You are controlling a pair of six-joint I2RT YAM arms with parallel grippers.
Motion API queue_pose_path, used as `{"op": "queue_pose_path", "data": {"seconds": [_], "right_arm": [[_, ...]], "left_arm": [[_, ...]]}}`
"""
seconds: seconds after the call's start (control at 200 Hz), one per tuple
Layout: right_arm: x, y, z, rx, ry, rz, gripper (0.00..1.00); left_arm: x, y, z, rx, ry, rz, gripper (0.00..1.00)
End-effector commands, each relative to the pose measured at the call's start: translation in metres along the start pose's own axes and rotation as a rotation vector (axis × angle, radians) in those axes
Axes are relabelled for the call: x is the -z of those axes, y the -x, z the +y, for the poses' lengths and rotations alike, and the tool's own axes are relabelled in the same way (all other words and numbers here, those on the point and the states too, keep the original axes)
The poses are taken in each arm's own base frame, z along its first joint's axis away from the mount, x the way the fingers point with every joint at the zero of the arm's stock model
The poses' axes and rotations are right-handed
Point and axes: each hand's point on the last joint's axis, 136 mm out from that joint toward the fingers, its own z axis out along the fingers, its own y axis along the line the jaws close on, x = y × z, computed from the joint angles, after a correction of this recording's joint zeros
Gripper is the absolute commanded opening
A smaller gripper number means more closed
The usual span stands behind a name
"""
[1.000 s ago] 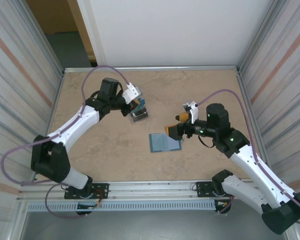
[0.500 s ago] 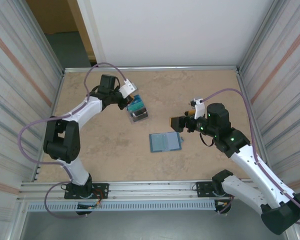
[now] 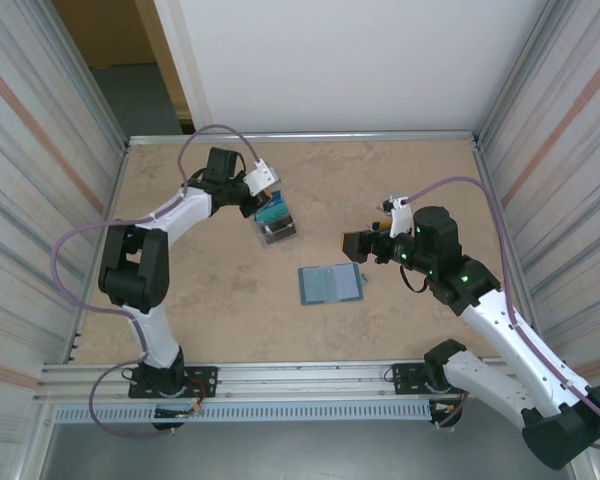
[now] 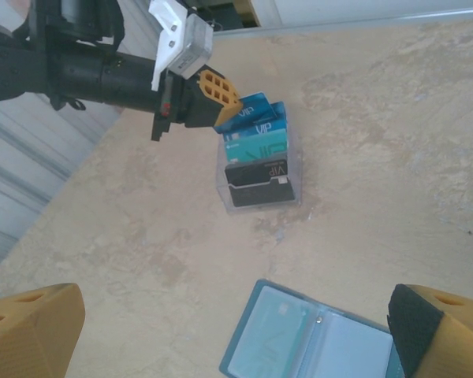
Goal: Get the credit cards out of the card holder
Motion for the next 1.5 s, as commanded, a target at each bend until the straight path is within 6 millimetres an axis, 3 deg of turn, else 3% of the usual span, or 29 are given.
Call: {"op": "queue_pose_path", "data": {"seconds": [0.0,0.511,0.636,0.742,1.017,1.223,1.323,1.498], "right_arm": [[0.008,0.014,0.001,-0.017,-0.010,-0.048,0.98],[0.012,0.014,0.001,-0.021,-0.014,-0.059,0.98],[0.013,0.015,0.001,-0.024,-0.012,-0.062,0.98],[0.013,0.015,0.002,-0.028,-0.007,-0.063,0.98],[0.017,0.017,0.004,-0.039,0.001,-0.088,0.99],[0.021,0.020,0.003,-0.055,-0.006,-0.106,0.99],[0.022,0.021,-0.003,-0.085,-0.038,-0.115,0.98],[0.020,0.019,-0.015,-0.090,-0.109,-0.089,0.98]], "left_arm": [[-0.001,0.007,0.011,-0.036,0.009,-0.028,0.00],[-0.015,-0.010,0.013,-0.019,-0.011,-0.005,0.00],[-0.016,-0.011,0.014,-0.018,-0.006,-0.001,0.09],[-0.012,-0.007,0.015,-0.021,0.000,-0.006,0.17],[-0.007,-0.005,0.017,-0.026,0.015,-0.003,0.17],[0.011,0.013,0.018,-0.021,0.039,-0.054,0.20],[0.026,0.025,0.019,-0.008,0.068,-0.086,0.33],[0.058,0.041,0.019,0.049,0.151,-0.152,0.74]]}}
